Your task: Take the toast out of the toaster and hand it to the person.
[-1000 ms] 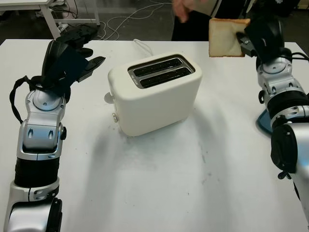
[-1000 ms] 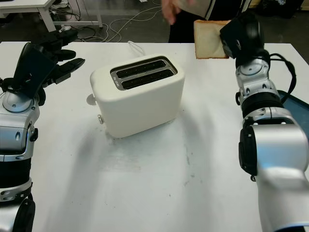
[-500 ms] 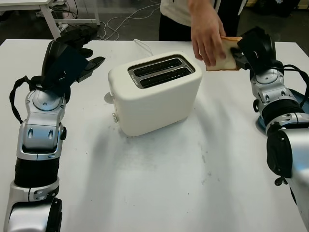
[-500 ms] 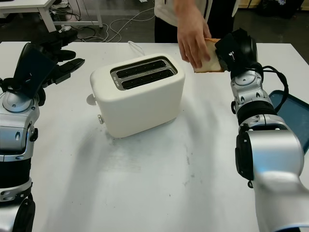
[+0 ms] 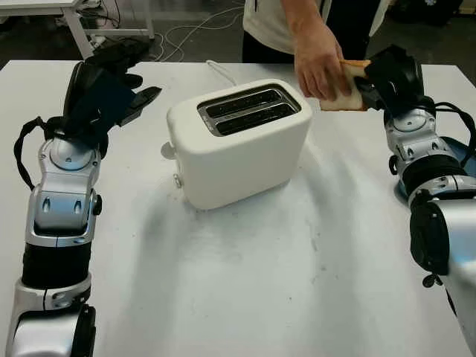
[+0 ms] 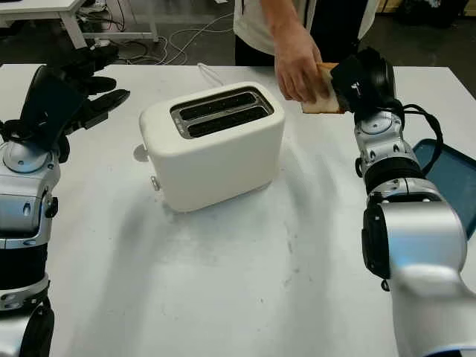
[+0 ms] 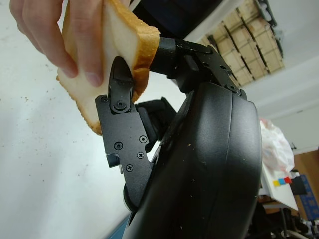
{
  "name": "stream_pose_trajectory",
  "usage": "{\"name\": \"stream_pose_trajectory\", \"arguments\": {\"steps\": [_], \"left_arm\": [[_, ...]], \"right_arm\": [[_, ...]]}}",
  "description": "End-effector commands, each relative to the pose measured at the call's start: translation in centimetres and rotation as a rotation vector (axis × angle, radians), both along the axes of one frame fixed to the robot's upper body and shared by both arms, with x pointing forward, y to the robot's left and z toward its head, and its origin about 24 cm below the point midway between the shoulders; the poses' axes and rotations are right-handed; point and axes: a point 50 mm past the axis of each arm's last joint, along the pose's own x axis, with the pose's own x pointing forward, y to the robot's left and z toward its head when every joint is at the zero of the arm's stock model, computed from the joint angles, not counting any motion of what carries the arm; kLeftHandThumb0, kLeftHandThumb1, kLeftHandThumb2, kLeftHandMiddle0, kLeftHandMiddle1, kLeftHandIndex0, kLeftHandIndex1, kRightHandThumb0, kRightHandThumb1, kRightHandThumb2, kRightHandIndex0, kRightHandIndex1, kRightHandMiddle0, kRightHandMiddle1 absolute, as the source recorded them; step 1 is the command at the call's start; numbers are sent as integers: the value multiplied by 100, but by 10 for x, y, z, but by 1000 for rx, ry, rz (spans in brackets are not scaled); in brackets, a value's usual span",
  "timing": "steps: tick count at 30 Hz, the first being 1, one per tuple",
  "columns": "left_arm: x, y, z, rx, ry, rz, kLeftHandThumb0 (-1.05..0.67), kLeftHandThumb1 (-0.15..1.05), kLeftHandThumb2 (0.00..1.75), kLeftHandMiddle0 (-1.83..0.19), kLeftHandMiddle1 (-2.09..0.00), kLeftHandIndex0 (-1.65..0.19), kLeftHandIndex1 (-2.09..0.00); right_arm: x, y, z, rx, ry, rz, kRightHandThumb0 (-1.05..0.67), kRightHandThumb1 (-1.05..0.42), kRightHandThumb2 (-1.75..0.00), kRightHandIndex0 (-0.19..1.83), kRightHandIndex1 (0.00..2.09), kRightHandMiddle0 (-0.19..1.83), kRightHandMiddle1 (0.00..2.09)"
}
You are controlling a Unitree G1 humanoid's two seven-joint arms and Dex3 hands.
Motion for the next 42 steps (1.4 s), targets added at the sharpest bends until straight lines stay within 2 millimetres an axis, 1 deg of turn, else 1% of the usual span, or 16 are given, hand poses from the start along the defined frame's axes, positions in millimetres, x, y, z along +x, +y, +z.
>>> {"name": "stream_pose_trajectory", "arguments": {"steps": [1,5,8,9,10,11,13,15,16,20,22,27,31,35,38,42], "left_arm": [[-1,1,1,18,-9,7,-24,92,15,-32,-71,-57,-3],[-1,1,1,23,-11,6,-24,92,15,-31,-72,-56,-3],[0,0,1,27,-16,5,-24,92,14,-32,-72,-57,-3],[0,0,1,29,-18,6,-24,92,14,-32,-73,-57,-3],[0,0,1,25,-15,8,-24,92,14,-32,-74,-58,-3],[0,0,1,20,-12,9,-25,92,13,-32,-74,-58,-3],[0,0,1,18,-7,8,-26,92,14,-31,-74,-57,-3],[0,0,1,17,-6,8,-24,92,15,-30,-74,-57,-3],[0,0,0,11,-6,10,-24,92,15,-30,-74,-57,-3],[-1,2,-1,4,0,18,-24,92,15,-30,-74,-57,-3],[-1,4,-2,3,2,22,-24,92,14,-30,-74,-57,-3],[-3,7,-5,8,-13,16,-23,92,13,-31,-74,-58,-3],[-12,8,-7,-24,-22,24,-28,92,11,-31,-74,-57,-3],[-27,11,-11,-82,-47,23,-22,92,14,-30,-70,-55,-2],[-40,15,-19,-168,-49,25,-22,92,15,-27,-68,-53,0],[-60,17,-28,-241,-32,41,-24,92,17,-22,-65,-49,0]], "right_arm": [[0,1,4,9,-32,-2,-12,-92,-38,80,175,42,175],[1,2,6,20,-46,-5,-11,-92,-36,76,175,39,175],[2,4,9,-16,-48,17,-34,-92,-29,70,175,38,174],[2,5,9,-25,-52,32,-40,-92,-28,60,171,41,159],[2,6,10,-32,-59,54,-41,-92,-30,61,156,49,136],[1,7,11,-29,-66,75,-44,-92,-32,59,130,54,107],[1,9,12,-30,-83,109,-51,-92,-38,68,59,65,40],[1,11,13,-20,-94,135,-52,-92,-47,67,22,62,10],[1,12,14,8,-99,147,-53,-92,-52,64,14,58,5],[0,15,15,93,-148,228,-60,-92,-71,40,1,34,0],[-2,18,17,130,-183,272,-64,-92,-73,30,0,29,0],[-13,25,13,164,-260,355,-62,-92,-72,28,1,27,0],[-31,33,-3,215,-292,397,-59,-92,-71,29,1,29,1],[-51,37,-25,249,-260,435,-43,-92,-73,21,0,20,0],[-69,39,-46,351,-220,456,-41,-92,-77,11,0,11,0],[-96,47,-66,446,-212,440,-35,-92,-83,8,1,8,0]]}}
